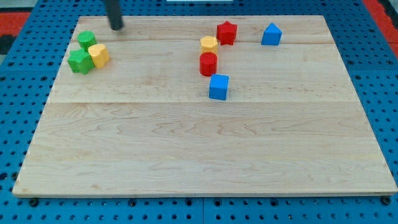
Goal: Slightly push the green star center left side of the board
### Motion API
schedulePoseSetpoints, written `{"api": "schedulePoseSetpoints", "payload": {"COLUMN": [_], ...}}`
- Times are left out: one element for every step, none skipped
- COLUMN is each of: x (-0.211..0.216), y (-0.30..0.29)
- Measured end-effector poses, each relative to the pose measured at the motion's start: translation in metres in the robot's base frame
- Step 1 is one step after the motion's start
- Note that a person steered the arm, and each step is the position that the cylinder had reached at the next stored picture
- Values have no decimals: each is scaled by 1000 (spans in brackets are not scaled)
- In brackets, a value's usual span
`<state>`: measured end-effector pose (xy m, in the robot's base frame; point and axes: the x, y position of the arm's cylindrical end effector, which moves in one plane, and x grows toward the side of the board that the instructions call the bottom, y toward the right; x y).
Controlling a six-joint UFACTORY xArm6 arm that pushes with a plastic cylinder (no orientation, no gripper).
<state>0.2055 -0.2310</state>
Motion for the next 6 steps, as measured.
{"api": "schedulePoseSetpoints", "payload": {"x": [8,60,120,166,177,171], "y": [-74,-55,-7,-1,16,-26]}}
